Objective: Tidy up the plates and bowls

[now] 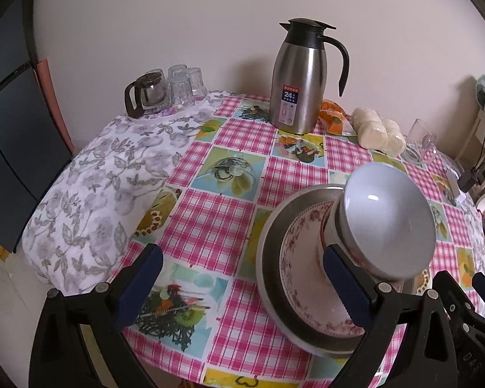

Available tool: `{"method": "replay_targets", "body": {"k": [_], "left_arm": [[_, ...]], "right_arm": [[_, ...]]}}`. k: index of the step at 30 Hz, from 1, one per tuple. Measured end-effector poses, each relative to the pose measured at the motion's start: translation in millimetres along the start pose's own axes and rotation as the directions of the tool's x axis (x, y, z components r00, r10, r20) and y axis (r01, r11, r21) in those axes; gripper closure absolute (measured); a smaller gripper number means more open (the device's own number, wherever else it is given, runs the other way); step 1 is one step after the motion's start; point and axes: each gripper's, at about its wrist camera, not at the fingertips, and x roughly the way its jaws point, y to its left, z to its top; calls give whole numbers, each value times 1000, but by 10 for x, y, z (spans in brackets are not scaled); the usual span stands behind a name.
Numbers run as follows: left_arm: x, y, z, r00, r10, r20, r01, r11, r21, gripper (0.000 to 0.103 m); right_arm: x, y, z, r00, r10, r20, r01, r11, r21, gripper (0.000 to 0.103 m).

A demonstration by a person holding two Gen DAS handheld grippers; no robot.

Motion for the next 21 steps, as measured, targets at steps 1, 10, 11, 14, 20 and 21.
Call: {"method": "replay_targets", "body": {"k": [1, 10, 11, 14, 20, 21], "left_arm": [[-15, 4, -24, 1000, -2, 1, 2, 1000, 2, 4], [-95, 0, -251, 1000, -20, -4, 20, 999, 34, 4], [-103, 0, -281, 1000, -21, -6, 21, 999, 37, 4], [-113, 2, -342, 1000, -19, -14, 20, 999, 40, 4], [-112, 22, -453, 999, 4, -34, -3, 999, 38, 4], [-114, 22, -469, 999, 4, -36, -3, 999, 41, 4]], "right_arm": [[-16, 2, -32, 1000, 0, 0, 0, 1000, -2, 0], [-64, 3, -292, 1000, -4, -15, 4, 1000, -8, 0], [-59, -3, -327, 1000, -5, -20, 5, 1000, -10, 0], [-39, -11, -416, 999, -10, -34, 9, 1000, -16, 0], [2, -39, -546, 998, -24, -60, 23, 1000, -20, 0], [5, -39, -559, 998, -26, -62, 25, 999, -21, 0]]}}
